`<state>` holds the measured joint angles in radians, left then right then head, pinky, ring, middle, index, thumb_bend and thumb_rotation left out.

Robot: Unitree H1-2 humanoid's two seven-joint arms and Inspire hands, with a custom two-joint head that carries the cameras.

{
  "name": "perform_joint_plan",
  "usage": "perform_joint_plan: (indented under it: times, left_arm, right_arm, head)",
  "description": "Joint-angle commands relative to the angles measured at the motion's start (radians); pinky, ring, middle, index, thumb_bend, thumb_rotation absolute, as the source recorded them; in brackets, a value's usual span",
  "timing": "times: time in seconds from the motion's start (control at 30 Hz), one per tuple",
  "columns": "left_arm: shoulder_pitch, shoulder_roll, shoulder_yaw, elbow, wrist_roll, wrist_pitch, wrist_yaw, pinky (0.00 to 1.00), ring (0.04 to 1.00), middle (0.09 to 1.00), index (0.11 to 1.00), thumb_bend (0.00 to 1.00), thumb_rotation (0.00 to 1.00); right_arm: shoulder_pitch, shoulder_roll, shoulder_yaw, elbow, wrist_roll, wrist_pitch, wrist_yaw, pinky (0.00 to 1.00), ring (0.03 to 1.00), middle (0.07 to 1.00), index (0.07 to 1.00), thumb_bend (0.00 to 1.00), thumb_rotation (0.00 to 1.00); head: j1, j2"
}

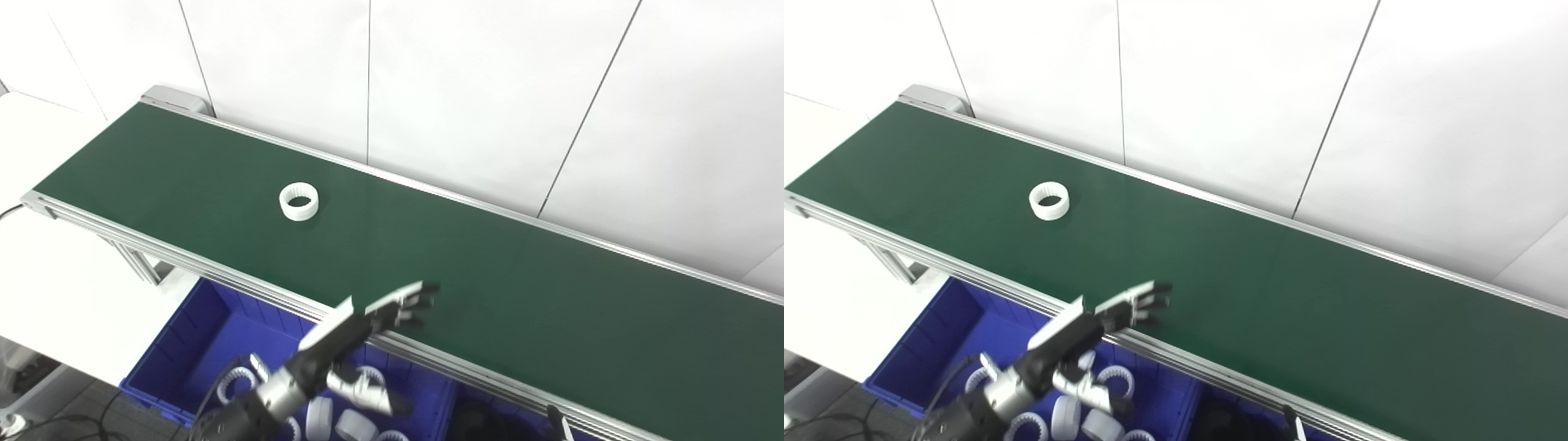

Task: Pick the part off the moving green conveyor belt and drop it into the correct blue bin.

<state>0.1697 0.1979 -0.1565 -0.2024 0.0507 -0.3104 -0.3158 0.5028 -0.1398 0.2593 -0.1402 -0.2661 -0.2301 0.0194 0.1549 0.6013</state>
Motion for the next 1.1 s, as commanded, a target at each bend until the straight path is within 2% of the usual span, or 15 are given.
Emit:
perform_joint_plan:
  times: [0.0, 0.07, 0.27, 0.43, 0.53, 0.83, 0.87, 0.97, 1.07]
  left_arm:
    - [-0.052, 0.013, 0.028, -0.048, 0.053, 0.017, 0.036, 0.82, 0.913, 0.973, 0.946, 0.75, 0.48]
    - [-0.098, 0.018, 0.051, -0.061, 0.088, 0.059, 0.045, 0.81, 0.903, 0.969, 0.944, 0.75, 0.5]
    - [-0.223, 0.045, 0.09, -0.072, 0.157, 0.188, 0.047, 0.8, 0.899, 0.972, 0.943, 0.72, 0.42]
    - [-0.318, 0.059, 0.094, -0.059, 0.256, 0.293, 0.06, 0.82, 0.903, 0.967, 0.943, 0.72, 0.41]
    - [-0.361, 0.058, 0.093, -0.022, 0.293, 0.323, 0.076, 0.86, 0.933, 0.971, 0.945, 0.72, 0.39]
    - [-0.461, 0.069, 0.073, 0.148, 0.437, 0.385, 0.147, 0.88, 0.939, 0.96, 0.932, 0.76, 0.37]
    - [-0.47, 0.07, 0.07, 0.172, 0.455, 0.386, 0.159, 0.93, 0.942, 0.957, 0.929, 0.77, 0.38]
    - [-0.497, 0.077, 0.057, 0.245, 0.508, 0.394, 0.196, 0.98, 0.954, 0.959, 0.93, 0.79, 0.38]
    - [-0.519, 0.08, 0.047, 0.308, 0.543, 0.403, 0.229, 1.0, 0.969, 0.96, 0.931, 0.81, 0.37]
  right_arm:
    - [0.0, 0.009, -0.003, -0.015, 0.005, -0.082, -0.016, 0.91, 0.956, 0.987, 0.999, 0.82, 0.37]
    - [0.0, 0.01, -0.003, -0.011, 0.016, -0.098, -0.013, 0.84, 0.926, 0.977, 0.995, 0.82, 0.36]
    - [-0.002, 0.012, -0.005, 0.004, 0.022, -0.156, -0.017, 0.88, 0.928, 0.961, 0.988, 0.82, 0.34]
    - [0.004, 0.024, -0.01, 0.002, 0.026, -0.175, -0.023, 0.84, 0.903, 0.94, 0.973, 0.83, 0.32]
    - [0.006, 0.025, -0.01, -0.001, 0.033, -0.173, -0.017, 0.86, 0.912, 0.944, 0.977, 0.82, 0.31]
    - [0.009, 0.025, -0.009, -0.002, 0.029, -0.187, -0.016, 0.87, 0.918, 0.942, 0.975, 0.81, 0.33]
    - [0.011, 0.025, -0.008, -0.004, 0.029, -0.185, -0.015, 0.88, 0.925, 0.942, 0.978, 0.82, 0.33]
    - [0.012, 0.026, -0.008, -0.005, 0.021, -0.186, -0.016, 0.87, 0.924, 0.94, 0.978, 0.82, 0.34]
    - [0.012, 0.027, -0.008, -0.004, 0.021, -0.189, -0.017, 0.87, 0.921, 0.939, 0.978, 0.82, 0.35]
  head:
    - [-0.001, 0.004]
    - [-0.003, 0.008]
    - [0.0, 0.016]
    - [0.003, 0.022]
    - [0.004, 0.024]
    - [0.006, 0.026]
    - [0.006, 0.026]
    - [0.006, 0.027]
    - [0.005, 0.027]
